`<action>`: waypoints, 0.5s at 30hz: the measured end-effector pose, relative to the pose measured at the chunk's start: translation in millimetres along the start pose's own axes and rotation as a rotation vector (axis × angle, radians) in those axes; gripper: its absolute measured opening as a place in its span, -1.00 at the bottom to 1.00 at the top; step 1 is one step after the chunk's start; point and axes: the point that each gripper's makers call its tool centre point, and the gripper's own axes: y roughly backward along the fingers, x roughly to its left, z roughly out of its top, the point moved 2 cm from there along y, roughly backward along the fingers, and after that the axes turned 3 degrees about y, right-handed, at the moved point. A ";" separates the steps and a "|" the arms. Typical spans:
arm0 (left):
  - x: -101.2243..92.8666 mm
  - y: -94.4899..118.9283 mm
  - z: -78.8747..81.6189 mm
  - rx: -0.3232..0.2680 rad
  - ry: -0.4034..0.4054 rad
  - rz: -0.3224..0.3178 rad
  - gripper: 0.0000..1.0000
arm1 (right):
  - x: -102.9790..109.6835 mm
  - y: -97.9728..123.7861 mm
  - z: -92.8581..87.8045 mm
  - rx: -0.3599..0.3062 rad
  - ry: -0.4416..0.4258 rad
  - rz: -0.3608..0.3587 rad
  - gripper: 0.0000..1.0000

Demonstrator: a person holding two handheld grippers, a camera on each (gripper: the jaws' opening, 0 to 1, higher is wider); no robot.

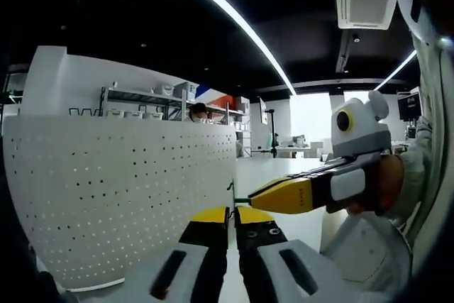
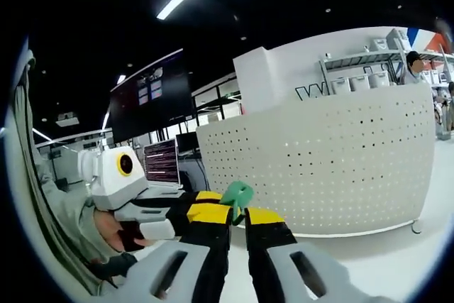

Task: Insert the hook assembly into the mounting plate slot until the hook locks in place.

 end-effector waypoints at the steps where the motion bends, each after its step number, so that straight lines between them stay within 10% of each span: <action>1: -0.3 0.0 0.3 -0.002 0.001 0.000 -0.93 | 0.1 -0.1 0.2 -0.001 -0.004 0.002 -0.90; 15: -10.2 0.4 -0.7 -0.051 0.056 -0.010 -0.94 | 0.8 -1.7 5.3 -0.031 -0.091 -0.002 -0.93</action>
